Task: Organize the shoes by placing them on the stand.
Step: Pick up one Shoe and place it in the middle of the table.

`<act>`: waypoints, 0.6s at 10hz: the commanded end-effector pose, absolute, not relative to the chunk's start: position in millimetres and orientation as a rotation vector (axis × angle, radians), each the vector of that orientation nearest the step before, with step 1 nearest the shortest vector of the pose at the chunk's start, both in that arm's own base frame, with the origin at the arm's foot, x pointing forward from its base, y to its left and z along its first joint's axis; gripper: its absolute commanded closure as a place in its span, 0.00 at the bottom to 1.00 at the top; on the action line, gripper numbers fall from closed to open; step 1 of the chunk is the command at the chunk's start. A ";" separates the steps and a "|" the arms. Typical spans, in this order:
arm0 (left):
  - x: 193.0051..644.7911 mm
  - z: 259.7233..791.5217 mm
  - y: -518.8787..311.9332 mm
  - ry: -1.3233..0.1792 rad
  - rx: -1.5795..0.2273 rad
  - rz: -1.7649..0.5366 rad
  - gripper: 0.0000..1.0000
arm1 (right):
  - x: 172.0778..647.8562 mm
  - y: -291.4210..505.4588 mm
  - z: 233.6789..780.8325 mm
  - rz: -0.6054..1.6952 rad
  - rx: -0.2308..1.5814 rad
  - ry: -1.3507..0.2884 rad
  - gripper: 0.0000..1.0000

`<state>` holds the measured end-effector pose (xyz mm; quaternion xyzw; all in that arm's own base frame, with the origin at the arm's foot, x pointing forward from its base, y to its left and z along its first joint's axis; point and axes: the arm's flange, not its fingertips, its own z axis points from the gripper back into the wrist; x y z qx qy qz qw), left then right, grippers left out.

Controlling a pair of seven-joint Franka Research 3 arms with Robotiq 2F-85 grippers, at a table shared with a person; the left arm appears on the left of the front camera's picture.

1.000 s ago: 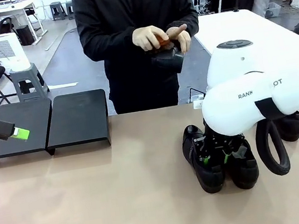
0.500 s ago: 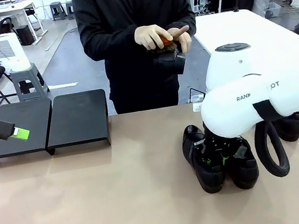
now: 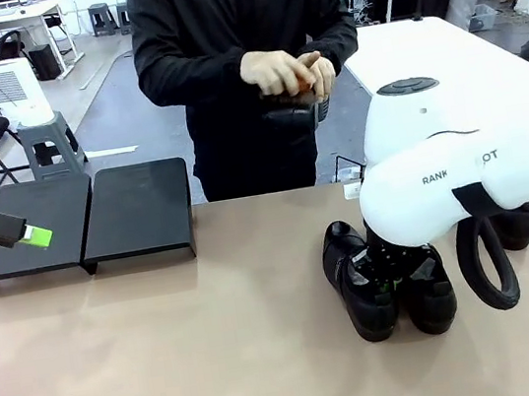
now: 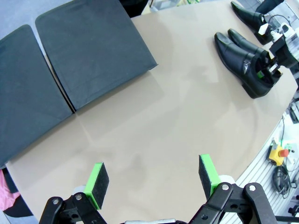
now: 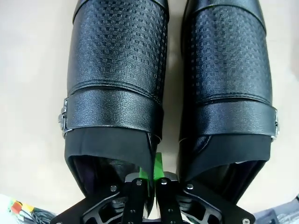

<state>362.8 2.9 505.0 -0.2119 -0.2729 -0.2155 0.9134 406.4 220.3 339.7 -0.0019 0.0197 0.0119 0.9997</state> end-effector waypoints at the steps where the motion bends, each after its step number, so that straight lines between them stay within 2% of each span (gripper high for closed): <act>1: 363.8 504.1 4.5 -0.569 -0.454 -0.456 0.00 | 406.5 228.9 334.2 0.001 -0.019 0.051 1.00; 6: 363.8 504.1 4.5 -0.569 -0.454 -0.456 0.00 | 395.3 228.9 364.5 -0.019 -0.032 -0.006 1.00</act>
